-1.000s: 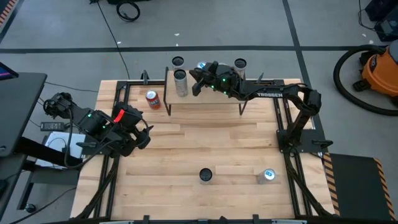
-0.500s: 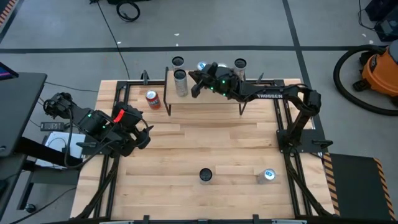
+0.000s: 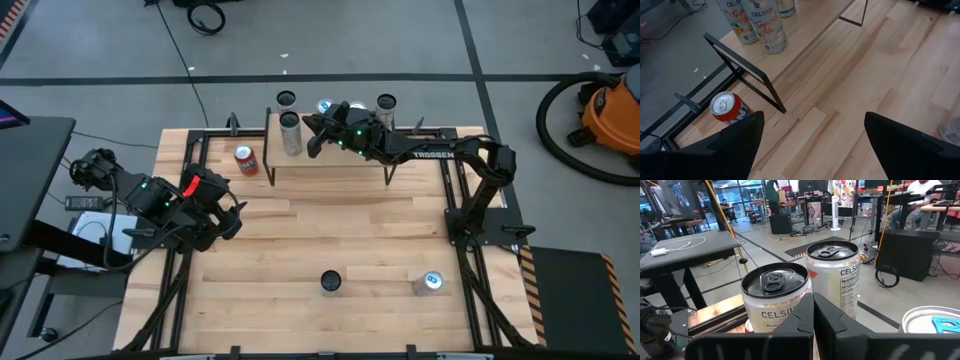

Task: Place canned beverage on shelf
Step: Put the white yellow soda can on the shelf aligned with the other white yellow soda can

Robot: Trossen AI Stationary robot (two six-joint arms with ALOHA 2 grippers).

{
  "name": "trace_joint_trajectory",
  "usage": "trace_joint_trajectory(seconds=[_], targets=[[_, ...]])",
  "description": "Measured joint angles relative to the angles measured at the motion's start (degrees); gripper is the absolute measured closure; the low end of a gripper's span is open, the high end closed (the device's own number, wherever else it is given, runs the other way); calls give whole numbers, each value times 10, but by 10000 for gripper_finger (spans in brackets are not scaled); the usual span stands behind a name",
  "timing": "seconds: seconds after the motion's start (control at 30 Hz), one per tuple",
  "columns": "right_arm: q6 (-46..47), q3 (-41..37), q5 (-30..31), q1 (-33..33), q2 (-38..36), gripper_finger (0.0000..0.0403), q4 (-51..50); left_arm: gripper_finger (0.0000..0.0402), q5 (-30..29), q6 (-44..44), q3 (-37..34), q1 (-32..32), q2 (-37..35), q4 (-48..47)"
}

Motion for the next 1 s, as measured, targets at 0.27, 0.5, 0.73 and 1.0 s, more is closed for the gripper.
trace_joint_trajectory(seconds=[0.27,0.5,0.73,1.0], targets=[[-1,-1,5,2,6,397,12,44,0,0,0,0,0,0],[1,-1,-3,4,6,397,10,44,0,0,0,0,0,0],[1,-1,-8,12,5,398,10,44,0,0,0,0,0,0],[1,0,-6,12,5,398,10,44,0,0,0,0,0,0]])
